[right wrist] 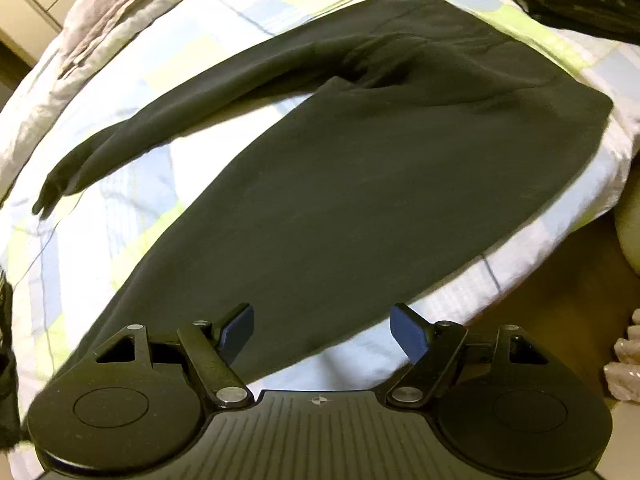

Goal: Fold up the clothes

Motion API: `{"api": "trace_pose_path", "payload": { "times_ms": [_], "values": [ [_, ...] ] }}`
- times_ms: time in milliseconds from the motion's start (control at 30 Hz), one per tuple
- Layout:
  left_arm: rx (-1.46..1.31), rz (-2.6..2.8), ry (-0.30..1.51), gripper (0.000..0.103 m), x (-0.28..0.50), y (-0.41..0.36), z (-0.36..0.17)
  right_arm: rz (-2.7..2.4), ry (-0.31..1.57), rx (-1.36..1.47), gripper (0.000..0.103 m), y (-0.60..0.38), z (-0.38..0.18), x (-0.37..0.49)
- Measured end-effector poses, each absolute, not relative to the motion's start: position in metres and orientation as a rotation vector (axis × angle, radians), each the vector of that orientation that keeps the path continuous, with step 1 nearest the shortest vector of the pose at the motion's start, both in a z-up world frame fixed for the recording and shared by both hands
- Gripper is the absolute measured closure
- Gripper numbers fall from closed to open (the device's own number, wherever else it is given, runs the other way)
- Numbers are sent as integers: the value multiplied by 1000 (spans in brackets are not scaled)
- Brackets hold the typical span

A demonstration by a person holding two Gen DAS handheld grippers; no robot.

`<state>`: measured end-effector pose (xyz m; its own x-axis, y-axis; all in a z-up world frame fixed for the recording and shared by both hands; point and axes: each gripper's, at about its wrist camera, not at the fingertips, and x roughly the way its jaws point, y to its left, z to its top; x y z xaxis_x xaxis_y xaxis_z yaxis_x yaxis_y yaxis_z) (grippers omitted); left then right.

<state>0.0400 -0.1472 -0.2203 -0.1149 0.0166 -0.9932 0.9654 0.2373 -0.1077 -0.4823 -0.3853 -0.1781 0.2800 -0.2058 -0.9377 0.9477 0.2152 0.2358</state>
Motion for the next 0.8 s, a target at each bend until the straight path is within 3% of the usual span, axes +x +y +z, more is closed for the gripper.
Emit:
{"api": "trace_pose_path", "payload": {
  "times_ms": [167,233,367,467,533,600,700,800],
  "values": [
    [808,-1052,1440,80,60,-129,-221,-985,945,1031,25,-388,-180,-475],
    [704,-1018,1424,55,76,-125,-220,-958,959,1011,25,-387,-180,-465],
    [601,-1006,1419,48,98,-143,-238,-894,1006,972,25,-381,-183,-441],
    [650,-1083,1434,55,92,-163,-259,-849,1037,934,25,-376,-181,-424],
    [722,-1140,1408,87,83,-172,-265,-831,1057,891,25,-375,-178,-415],
    [819,-1176,1313,93,75,-174,-259,-829,1068,866,25,-375,-175,-411],
    [683,-1089,1155,91,106,-179,-221,-846,1066,863,25,-378,-171,-407],
    [640,-1050,1167,89,130,-196,-212,-860,1059,853,25,-378,-169,-405]
  ]
}}
